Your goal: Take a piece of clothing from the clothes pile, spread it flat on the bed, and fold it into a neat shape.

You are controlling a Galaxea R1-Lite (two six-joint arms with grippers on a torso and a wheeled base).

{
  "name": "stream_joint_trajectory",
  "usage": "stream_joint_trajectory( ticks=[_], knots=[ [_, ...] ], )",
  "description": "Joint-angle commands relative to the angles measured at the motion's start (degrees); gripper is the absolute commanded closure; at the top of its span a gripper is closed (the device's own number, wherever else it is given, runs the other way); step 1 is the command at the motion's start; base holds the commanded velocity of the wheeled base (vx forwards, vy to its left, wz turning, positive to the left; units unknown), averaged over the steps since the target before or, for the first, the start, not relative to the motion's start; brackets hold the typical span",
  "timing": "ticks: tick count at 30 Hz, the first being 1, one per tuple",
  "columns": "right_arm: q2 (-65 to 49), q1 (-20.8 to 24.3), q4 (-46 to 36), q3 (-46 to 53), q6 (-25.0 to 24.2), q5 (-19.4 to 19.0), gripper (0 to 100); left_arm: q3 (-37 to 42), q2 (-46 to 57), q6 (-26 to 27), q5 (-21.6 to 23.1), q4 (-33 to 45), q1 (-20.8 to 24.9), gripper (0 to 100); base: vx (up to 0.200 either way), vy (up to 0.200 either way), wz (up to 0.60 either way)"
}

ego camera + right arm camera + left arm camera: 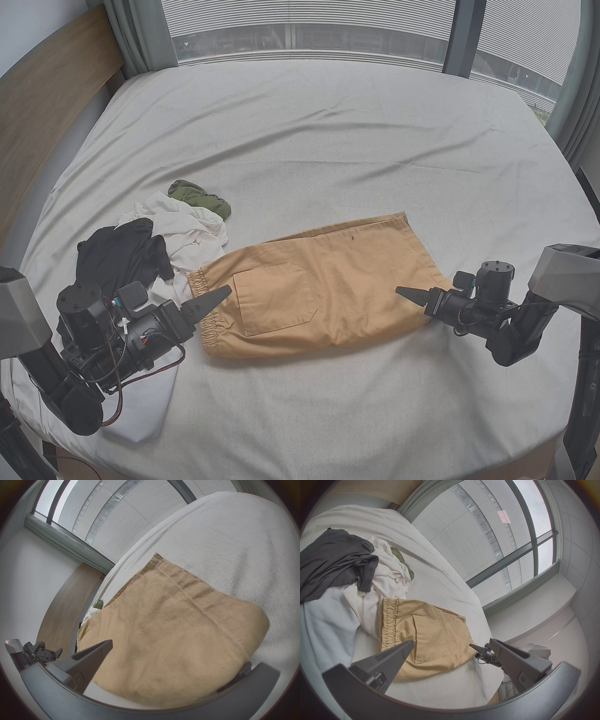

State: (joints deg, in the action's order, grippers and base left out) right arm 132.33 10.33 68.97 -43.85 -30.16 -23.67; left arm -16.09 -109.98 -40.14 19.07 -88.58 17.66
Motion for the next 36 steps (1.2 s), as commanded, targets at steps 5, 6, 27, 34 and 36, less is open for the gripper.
stream_joint_trajectory(
  ticks=[5,6,27,34,36],
  knots=[
    [2.1,0.3,-0.2,-0.3,-0.3,0.1,0,-0.2,-0.3,0.0,0.0,0.0,-0.2,0,0.0,0.0,0.0],
    [2.1,0.3,-0.2,-0.3,-0.4,0.1,0,-0.2,-0.3,0.0,0.0,0.0,-0.2,0,0.0,0.0,0.0],
    [-2.2,2.2,3.0,7.6,0.2,2.5,100,-0.2,-0.3,-0.1,0.0,0.1,-0.3,0,0.0,0.0,0.0],
    [-6.2,1.8,4.7,14.1,2.4,2.6,100,-0.1,-0.3,-0.1,0.0,0.0,-0.3,0,0.0,0.0,0.0],
    [-7.2,1.8,4.7,15.5,2.6,2.6,100,-0.1,-0.3,-0.2,0.0,0.1,-0.3,0,0.0,0.0,0.0]
  ],
)
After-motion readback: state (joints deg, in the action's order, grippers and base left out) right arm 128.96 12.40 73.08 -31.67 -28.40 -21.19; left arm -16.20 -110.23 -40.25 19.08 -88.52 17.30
